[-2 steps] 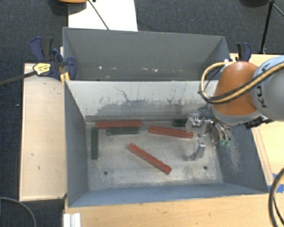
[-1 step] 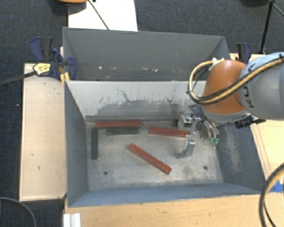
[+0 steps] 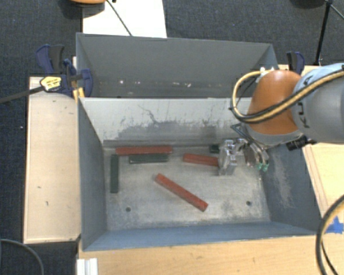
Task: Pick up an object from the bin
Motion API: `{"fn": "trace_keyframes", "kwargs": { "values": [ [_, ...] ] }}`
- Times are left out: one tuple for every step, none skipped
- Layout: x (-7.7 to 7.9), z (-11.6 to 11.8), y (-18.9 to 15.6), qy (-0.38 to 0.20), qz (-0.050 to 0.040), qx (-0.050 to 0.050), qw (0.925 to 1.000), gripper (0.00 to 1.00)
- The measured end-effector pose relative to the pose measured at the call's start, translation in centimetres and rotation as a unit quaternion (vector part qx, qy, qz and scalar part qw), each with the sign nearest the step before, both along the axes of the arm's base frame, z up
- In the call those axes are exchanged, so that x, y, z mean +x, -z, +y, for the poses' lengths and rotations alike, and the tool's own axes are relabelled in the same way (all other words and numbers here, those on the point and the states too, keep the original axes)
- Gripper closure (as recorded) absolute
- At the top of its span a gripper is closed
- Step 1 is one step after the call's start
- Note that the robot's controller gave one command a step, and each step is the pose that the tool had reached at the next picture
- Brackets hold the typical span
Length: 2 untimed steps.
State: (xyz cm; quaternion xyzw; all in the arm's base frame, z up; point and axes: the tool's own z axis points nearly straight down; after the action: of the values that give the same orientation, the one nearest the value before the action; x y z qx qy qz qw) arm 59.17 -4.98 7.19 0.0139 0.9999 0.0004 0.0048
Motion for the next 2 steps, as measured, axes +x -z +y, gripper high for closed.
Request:
{"fn": "trace_keyframes", "kwargs": {
  "values": [
    [-0.04, -0.10, 0.10, -0.001, 0.0010, -0.001, 1.0000, 0.00],
    [-0.03, -0.10, 0.09, -0.002, 0.0008, -0.001, 1.0000, 0.00]
  ]
}}
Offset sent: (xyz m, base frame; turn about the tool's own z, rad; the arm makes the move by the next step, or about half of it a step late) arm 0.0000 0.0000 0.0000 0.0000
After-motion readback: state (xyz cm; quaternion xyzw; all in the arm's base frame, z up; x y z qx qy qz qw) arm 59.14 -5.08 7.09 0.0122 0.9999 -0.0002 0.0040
